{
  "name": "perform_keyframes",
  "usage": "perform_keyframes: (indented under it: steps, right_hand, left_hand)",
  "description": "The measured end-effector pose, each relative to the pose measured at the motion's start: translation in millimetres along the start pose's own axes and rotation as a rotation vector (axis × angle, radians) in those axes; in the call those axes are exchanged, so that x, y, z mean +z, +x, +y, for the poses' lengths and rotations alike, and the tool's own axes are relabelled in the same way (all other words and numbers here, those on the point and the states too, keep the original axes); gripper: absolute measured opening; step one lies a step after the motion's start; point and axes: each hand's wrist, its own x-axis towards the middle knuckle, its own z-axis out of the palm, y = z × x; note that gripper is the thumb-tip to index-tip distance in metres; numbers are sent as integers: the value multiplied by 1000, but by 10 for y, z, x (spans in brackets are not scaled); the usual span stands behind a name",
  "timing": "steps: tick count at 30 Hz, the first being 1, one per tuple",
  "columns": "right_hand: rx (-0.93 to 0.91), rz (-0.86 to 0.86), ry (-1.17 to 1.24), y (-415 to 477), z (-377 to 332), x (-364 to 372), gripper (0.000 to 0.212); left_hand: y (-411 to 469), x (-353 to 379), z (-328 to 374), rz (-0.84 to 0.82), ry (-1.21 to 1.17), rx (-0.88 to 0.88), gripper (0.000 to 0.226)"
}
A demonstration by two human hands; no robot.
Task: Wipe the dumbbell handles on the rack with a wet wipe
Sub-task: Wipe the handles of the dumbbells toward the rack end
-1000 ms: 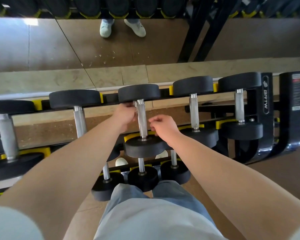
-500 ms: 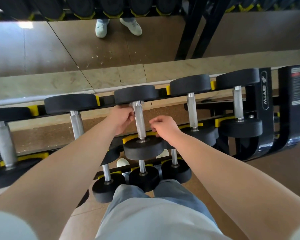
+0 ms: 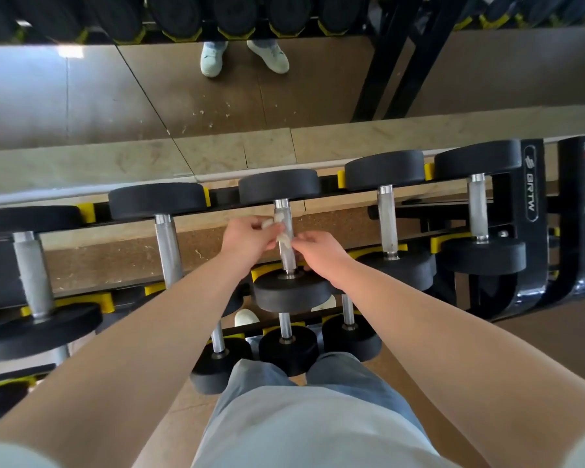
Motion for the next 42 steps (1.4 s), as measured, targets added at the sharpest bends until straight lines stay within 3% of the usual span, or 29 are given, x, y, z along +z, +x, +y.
perform_keyframes:
  steps: [4,10,12,14,16,18,22,27,32,34,37,40,42]
  right_hand:
    - [-7,-13,23,-52,-21,-26,40]
    - [-23,-30,-57,-21,56,-63,22]
    - [-20,-46,-100,-17,47,-88,17]
    - [-27,-72,-146,-13,36,-126,17]
    - [-38,-84,-191,-17,21,-150,18]
    - [-58,-54,-181,-24,13,-148,18]
    - [-119,67,43,-33,-31,-121,27]
    - [-172,142,5,8,-31,-69,33]
    - [-288,213,-123,-24,-24,-9,29]
    - [-308,212,-137,-26,-46,-5,23]
    - [-370,161,-97,-87,-125,-21,33]
    - [-450,70,-198,-136,-188,-67,41]
    - [-455,58,-255,-133,-207,-114,37]
  left_hand:
    - [52,50,32,-5,129,-1,27]
    - [-111,88,-198,-288,654,-63,42]
    - [-111,59,-249,-278,538,-68,33]
    - [-109,31,-224,-188,229,-98,21]
    - [-30,28,-140,-103,-118,-92,25]
    - [44,9,-30,-119,-322,-75,38]
    - [13,28,42,-139,-90,-107,30]
    - [-101,52,-64,-168,109,-219,22]
    - [-126,-8,-40,-165,574,82,25]
    - [-167,1,-72,-111,565,178,27]
    - [-230,-16,-150,-35,398,242,16]
    - [-197,-62,-210,-122,166,237,9]
    - [-153,-60,-228,-186,144,201,12]
